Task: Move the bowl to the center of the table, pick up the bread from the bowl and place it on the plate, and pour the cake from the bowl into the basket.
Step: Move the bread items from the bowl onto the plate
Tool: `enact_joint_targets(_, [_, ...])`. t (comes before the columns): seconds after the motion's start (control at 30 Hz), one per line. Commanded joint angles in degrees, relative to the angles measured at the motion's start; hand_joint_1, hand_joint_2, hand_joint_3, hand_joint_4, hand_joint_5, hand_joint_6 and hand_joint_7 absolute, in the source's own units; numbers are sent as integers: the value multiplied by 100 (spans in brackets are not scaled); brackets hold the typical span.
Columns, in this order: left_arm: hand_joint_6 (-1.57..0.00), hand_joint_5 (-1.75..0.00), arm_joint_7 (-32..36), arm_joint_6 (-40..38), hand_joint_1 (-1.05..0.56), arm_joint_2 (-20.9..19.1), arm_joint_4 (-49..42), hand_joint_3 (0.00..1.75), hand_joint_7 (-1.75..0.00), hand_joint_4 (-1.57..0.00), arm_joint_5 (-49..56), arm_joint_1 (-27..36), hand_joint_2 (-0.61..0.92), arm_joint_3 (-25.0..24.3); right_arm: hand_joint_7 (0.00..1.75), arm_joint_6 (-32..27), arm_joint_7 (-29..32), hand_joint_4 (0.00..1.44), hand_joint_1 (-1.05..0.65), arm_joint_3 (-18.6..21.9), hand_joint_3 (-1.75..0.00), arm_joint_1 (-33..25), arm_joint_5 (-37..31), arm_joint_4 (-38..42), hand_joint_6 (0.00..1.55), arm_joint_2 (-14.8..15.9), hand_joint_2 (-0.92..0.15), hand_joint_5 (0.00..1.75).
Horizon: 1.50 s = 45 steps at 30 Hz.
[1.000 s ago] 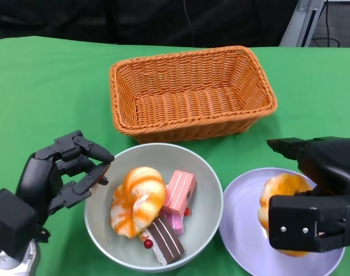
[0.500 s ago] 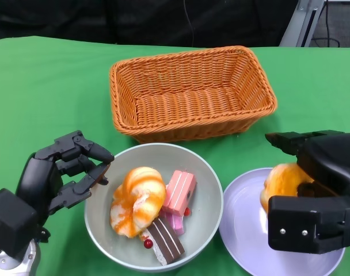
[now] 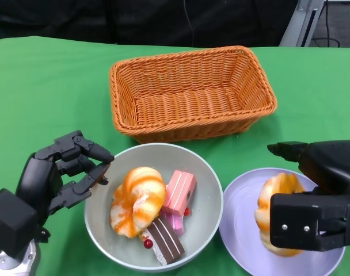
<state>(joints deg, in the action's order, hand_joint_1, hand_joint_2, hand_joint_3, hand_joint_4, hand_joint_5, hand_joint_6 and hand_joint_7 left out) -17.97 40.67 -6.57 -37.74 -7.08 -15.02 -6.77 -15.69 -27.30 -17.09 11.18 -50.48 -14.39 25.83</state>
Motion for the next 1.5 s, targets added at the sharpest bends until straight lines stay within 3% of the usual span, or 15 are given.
enact_joint_targets(0.03, [-77, -146, 17, 50, -19, -86, -53, 45, -111, -74, 16, 57, 85, -26, 0, -25, -82, 28, -105, 80, -58, 58, 96, -79, 20, 58, -92, 0])
enact_joint_targets(0.17, [-78, -145, 49, 7, -19, -86, -9, 45, -110, -74, 46, 75, 85, -15, 2, -135, 102, 32, -105, 124, -41, 20, 83, -120, 23, -85, -92, 2])
enact_joint_targets(0.3, [-78, -145, 12, -4, -19, -88, -23, 45, -110, -74, 8, 79, 85, -21, 9, -71, 783, 66, -101, 258, -7, -99, 200, -55, 59, -374, -91, 20])
enact_joint_targets(0.33, [-78, -145, 5, 6, -18, -87, -29, 45, -110, -74, 5, 80, 85, -21, 13, -87, 928, 60, -100, 271, -3, -116, 197, -46, 67, -438, -91, 54])
enact_joint_targets(0.37, [-78, -144, 11, 8, -18, -85, -24, 45, -110, -74, 10, 86, 85, -19, 22, -121, 1003, 50, -99, 281, -2, -118, 203, -49, 68, -484, -90, 85])
enact_joint_targets(0.4, [-78, -144, 11, 11, -18, -85, -17, 45, -110, -74, 16, 91, 85, -14, 45, -129, 1078, 43, -99, 286, -1, -120, 204, -45, 59, -514, -90, 106])
enact_joint_targets(0.43, [-78, -144, 12, 25, -18, -85, -16, 45, -110, -74, 24, 94, 85, -10, 81, -127, 1134, 36, -98, 295, 0, -119, 221, -40, 45, -536, -89, 127])
enact_joint_targets(0.53, [-78, -144, 16, 30, -19, -79, 0, 45, -110, -74, 34, 108, 85, 1, 130, 19, 1339, 30, -95, 320, 0, -119, 304, 23, 30, -530, -86, 163])
enact_joint_targets(0.57, [-78, -144, 7, 49, -19, -82, -19, 44, -110, -74, 34, 103, 85, 3, 137, 113, 1435, 31, -95, 348, 0, -130, 384, 61, 30, -534, -86, 168])
enact_joint_targets(0.67, [-78, -145, -20, 70, -19, -86, -58, 43, -110, -75, 19, 89, 86, 4, 159, 296, 1629, 49, -91, 405, 0, -156, 575, 147, 35, -552, -83, 174])
enact_joint_targets(0.83, [-78, -144, 27, 51, -19, -87, 2, 44, -110, -76, 70, 119, 85, 25, 174, 517, 1871, 73, -79, 432, 0, -179, 813, 275, 39, -569, -78, 175])
enact_joint_targets(1.23, [-79, -144, 35, 141, -19, -159, -55, 46, -110, -77, 195, 103, 85, 39, 175, 865, 2139, 73, -51, 454, -1, -215, 1235, 424, 39, -609, -74, 175])
enact_joint_targets(1.5, [-79, -142, 7, 122, -18, -149, -53, 46, -109, -78, 190, 108, 84, 27, 175, 1183, 2400, 71, -47, 519, 0, -234, 1408, 543, 47, -638, -75, 175])
